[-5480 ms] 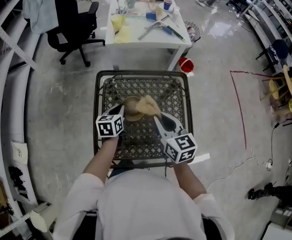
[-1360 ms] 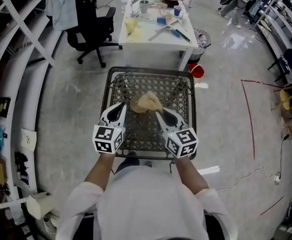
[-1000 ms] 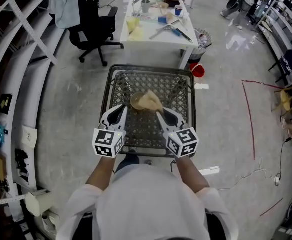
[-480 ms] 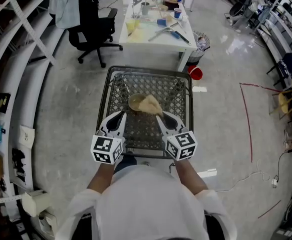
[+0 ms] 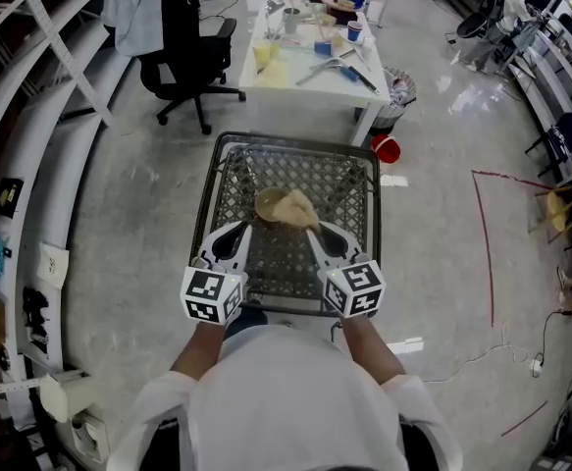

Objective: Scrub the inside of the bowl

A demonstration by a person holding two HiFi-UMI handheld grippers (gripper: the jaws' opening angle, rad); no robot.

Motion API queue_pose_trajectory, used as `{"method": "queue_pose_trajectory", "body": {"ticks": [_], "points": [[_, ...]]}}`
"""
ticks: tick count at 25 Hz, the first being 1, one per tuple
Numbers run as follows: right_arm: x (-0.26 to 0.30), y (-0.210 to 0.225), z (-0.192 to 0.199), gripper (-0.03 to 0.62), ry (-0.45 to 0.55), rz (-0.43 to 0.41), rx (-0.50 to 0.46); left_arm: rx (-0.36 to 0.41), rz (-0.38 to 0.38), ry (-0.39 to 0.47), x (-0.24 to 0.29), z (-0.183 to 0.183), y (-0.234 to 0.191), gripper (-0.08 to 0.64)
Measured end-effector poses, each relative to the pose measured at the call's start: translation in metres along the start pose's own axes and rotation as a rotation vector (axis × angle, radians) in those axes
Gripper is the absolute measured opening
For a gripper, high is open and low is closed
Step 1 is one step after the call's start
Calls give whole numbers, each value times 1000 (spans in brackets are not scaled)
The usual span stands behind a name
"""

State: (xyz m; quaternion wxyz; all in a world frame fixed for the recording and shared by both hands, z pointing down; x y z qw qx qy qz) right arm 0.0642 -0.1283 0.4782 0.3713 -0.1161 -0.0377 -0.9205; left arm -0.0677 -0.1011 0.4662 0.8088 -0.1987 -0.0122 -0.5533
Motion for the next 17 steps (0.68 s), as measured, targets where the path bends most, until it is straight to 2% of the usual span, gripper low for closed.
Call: {"method": "queue_pose_trajectory", "body": {"ticks": [17], "points": [[-1,-8,7,69,-10,2,-8,-5,3,7,-5,7,-3,41]]}}
Point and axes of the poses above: the fingertips, and each gripper's own axes: x forward along the fingers, y to its right, z out of its underside, the point moved 1 cm from there along -x, backward along the fingers, and after that the axes turned 11 degrees about -x, right-handed, at the moved point
